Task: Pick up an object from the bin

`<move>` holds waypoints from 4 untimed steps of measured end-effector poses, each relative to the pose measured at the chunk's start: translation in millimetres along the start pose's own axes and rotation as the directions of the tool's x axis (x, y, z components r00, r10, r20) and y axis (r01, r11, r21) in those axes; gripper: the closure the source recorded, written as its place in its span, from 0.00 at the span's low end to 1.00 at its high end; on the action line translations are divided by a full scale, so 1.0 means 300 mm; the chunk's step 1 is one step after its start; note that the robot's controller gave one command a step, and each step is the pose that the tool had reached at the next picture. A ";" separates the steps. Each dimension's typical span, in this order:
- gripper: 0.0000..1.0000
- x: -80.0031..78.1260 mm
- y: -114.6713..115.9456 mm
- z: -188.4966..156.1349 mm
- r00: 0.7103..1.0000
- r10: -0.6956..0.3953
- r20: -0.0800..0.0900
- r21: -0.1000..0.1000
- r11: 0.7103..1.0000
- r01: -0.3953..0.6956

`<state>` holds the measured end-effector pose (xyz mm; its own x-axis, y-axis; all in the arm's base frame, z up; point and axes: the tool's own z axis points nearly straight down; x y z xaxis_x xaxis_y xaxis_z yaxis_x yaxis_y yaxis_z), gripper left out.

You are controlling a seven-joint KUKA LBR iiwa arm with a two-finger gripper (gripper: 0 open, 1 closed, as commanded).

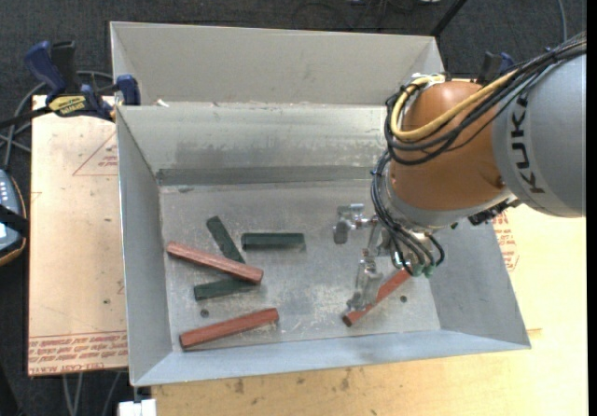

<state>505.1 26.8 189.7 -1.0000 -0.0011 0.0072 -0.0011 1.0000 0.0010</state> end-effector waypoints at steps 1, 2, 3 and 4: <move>0.00 0.059 -0.269 0.370 0.945 -0.327 0.016 0.006 0.945 0.326; 1.00 0.068 -0.264 0.373 0.944 -0.329 0.008 0.002 0.944 0.329; 1.00 -0.083 -0.249 -0.149 0.912 -0.411 0.018 0.009 0.912 0.411; 1.00 -0.224 -0.085 -0.015 0.759 -0.650 0.009 0.004 0.760 0.650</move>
Offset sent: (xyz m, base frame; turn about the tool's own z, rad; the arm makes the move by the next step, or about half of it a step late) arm -0.0216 -0.0797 -0.1114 -0.3381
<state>572.2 1.2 193.7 -0.7588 -0.6514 -0.0038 -0.6514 0.7588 0.0019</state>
